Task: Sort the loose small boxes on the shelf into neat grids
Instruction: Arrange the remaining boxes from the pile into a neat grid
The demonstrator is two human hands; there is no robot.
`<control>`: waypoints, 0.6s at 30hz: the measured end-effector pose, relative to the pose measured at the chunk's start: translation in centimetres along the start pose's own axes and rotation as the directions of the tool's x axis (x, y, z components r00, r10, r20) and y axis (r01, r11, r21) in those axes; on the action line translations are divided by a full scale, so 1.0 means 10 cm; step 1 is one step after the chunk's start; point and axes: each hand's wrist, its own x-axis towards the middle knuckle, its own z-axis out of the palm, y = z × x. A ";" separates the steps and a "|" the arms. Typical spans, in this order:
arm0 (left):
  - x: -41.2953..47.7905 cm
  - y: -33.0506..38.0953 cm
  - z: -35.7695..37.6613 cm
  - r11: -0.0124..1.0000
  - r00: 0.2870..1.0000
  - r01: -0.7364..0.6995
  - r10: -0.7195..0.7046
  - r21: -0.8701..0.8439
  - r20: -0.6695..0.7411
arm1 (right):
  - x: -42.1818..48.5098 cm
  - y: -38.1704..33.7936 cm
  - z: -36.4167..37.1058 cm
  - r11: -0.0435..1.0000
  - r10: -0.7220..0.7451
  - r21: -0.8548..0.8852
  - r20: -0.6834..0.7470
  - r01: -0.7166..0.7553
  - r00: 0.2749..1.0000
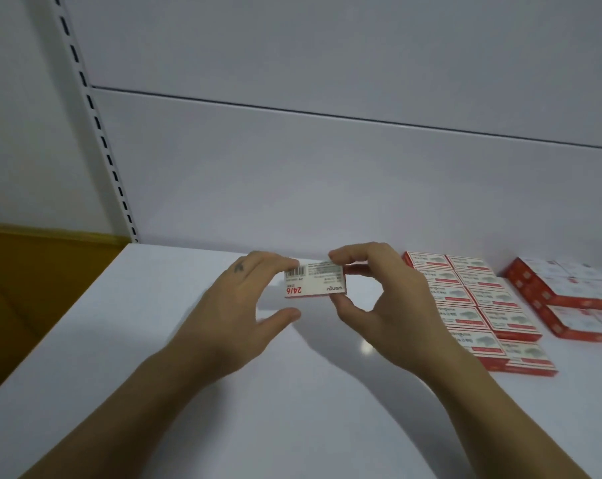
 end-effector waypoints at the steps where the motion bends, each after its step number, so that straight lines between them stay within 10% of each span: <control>1: -0.01 0.00 0.01 1.000 1.000 -0.007 0.007 -0.010 0.001 | 0.00 -0.01 0.00 0.999 0.025 0.048 -0.002 -0.025 1.000; 10: 0.00 0.10 -0.11 0.961 0.987 0.057 -0.094 -0.270 -0.128 | 0.02 -0.07 0.05 0.819 0.290 0.506 0.038 -0.269 0.956; 18: 0.04 0.22 -0.16 0.621 0.875 0.410 -0.476 -0.668 0.095 | 0.04 -0.15 0.15 0.615 0.429 0.685 0.126 -0.391 0.895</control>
